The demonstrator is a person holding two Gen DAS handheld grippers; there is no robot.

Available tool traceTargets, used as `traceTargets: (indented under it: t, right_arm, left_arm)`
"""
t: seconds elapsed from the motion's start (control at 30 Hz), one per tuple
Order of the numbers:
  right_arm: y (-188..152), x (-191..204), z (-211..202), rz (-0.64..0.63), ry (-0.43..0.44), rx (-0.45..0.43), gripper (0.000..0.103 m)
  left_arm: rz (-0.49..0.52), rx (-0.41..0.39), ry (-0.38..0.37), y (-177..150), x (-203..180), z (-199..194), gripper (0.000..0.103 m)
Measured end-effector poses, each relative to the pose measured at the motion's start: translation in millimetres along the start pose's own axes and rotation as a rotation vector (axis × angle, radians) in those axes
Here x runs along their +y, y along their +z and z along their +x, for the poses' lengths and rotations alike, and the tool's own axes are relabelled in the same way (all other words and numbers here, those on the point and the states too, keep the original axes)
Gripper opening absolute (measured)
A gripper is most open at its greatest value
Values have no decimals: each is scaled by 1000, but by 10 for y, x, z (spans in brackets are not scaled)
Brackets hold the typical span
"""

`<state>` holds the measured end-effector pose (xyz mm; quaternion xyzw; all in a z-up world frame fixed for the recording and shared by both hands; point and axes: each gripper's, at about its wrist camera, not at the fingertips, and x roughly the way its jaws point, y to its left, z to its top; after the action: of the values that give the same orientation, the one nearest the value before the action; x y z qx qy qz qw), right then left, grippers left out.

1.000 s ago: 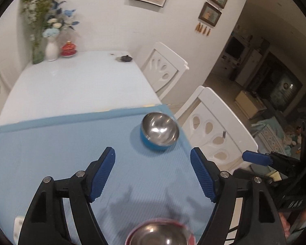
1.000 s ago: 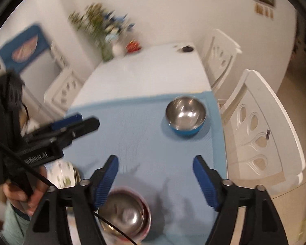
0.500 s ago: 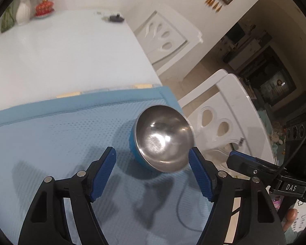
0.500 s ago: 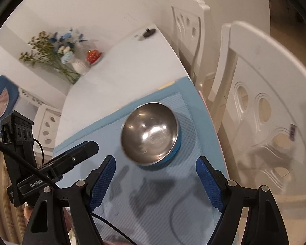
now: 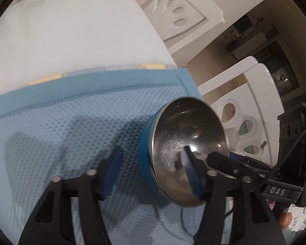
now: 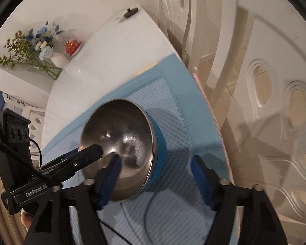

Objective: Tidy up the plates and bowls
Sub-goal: 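Reach to the blue-sided steel bowl and grasp its rim with the left gripper, then carry the blue steel bowl over the nested bowls and lower it inside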

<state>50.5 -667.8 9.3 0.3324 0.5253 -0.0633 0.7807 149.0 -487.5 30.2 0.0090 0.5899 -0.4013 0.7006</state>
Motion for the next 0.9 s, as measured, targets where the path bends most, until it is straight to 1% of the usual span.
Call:
traceTargets:
  t: [0.03,0.07,0.1,0.13,0.17,0.2,0.27,0.3,0.37,0.5,0.67,0.83,0.9]
  right_arm:
    - [-3,-3,41,-2,-4,6,58]
    - [-7,-7,95,-4,-17,12,54]
    - [-17,-6,130,-6,-21,15,51]
    - [-28,-6,160,-8,-19,18,44]
    - [-36,-7,185,-10,-18,21,37]
    - [-51,-2,216,-13,-23,25,34]
    - [-74,12,271,-20,-27,38,22]
    - [-94,35,298,-27,-39,45,22]
    - [-112,72,272,-50,-67,32,22]
    - [-96,206,186,-90,-107,25,22]
    - [-127,286,1,-80,-95,33,22]
    - [-248,393,-409,-82,-63,15,22]
    - [-299,450,-598,-65,-34,23,22]
  left_arm:
    - [-3,7,-2,-2,9,42,36]
    - [-6,13,-3,-8,16,75,32]
    - [-7,13,-3,-25,21,102,23]
    - [-6,9,1,-39,21,110,20]
    - [-3,1,0,-46,18,104,20]
    - [3,-10,-4,-63,11,92,20]
    - [7,-12,-11,-76,8,84,19]
    - [8,-13,-6,-81,1,75,20]
    - [11,-13,8,-85,-14,69,20]
    - [1,-27,0,-130,-42,-65,19]
    - [1,-63,10,-167,-163,-299,19]
    - [32,-140,10,-275,-437,-766,19]
    - [40,-177,7,-352,-550,-961,20]
